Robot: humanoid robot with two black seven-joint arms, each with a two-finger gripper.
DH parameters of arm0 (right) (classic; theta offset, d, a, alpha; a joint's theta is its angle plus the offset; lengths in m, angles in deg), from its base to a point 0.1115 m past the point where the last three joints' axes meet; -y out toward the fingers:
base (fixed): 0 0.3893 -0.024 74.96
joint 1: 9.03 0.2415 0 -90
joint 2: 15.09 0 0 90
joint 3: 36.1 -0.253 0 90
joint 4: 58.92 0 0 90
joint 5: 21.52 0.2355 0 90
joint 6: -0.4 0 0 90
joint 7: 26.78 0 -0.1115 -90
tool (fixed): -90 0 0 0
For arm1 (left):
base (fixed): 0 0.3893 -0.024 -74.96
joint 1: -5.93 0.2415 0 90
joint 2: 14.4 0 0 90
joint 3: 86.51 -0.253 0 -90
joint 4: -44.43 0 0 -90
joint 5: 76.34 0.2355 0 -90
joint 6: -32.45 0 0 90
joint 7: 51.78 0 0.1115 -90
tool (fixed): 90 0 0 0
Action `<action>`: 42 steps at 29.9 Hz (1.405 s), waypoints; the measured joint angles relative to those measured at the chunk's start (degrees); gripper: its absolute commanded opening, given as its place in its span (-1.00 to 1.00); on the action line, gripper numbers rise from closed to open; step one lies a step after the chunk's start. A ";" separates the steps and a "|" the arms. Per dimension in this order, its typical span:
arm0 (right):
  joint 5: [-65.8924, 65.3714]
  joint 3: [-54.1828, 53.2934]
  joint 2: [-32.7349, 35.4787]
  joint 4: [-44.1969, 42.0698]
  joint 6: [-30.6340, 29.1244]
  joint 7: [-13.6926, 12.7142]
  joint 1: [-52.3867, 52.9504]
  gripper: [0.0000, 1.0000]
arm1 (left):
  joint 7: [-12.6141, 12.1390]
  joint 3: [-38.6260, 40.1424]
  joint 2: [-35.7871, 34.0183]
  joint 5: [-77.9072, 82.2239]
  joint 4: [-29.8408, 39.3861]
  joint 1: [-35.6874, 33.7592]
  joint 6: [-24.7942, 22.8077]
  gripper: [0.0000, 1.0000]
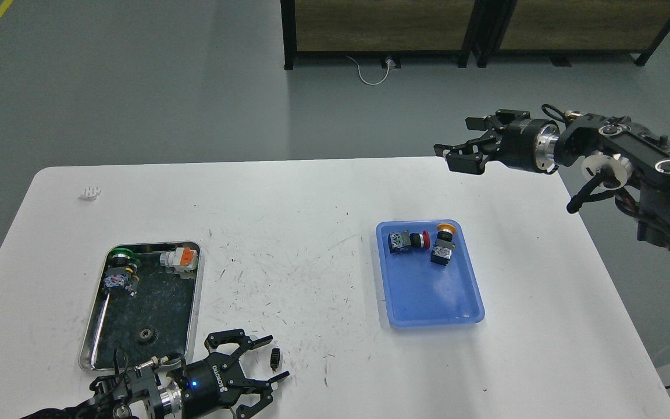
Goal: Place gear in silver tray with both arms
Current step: 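Grasp the second black gear on the table with the left gripper, then move the gear into the silver tray and open the left gripper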
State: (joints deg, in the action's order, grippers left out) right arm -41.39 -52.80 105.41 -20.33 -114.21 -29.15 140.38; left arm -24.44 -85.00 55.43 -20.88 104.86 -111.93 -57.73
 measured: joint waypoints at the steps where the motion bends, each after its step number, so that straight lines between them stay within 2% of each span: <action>1: 0.00 0.00 0.00 0.00 0.00 0.00 0.00 0.86 | 0.00 -0.01 0.02 -0.03 -0.02 0.00 0.00 0.17; 13: 0.00 0.00 -0.03 0.00 -0.01 0.02 0.00 0.86 | -0.17 -0.02 0.09 -0.09 -0.05 -0.25 0.09 -0.01; 23: 0.00 0.00 -0.01 0.00 -0.08 0.07 -0.04 0.86 | -0.26 -0.02 0.09 -0.09 -0.05 -0.27 0.15 -0.24; 37: 0.00 -0.08 0.00 0.09 -0.08 0.08 -0.26 0.86 | -0.38 -0.02 0.04 -0.09 -0.05 -0.45 0.09 -0.44; 42: 0.00 -0.09 0.16 0.17 -0.08 0.09 -0.27 0.86 | -0.43 -0.01 0.04 -0.09 -0.05 -0.55 0.05 -0.62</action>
State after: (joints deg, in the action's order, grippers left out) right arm -41.39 -52.89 105.57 -20.16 -114.30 -29.06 140.12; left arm -24.87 -85.02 55.47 -20.98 104.81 -112.47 -57.68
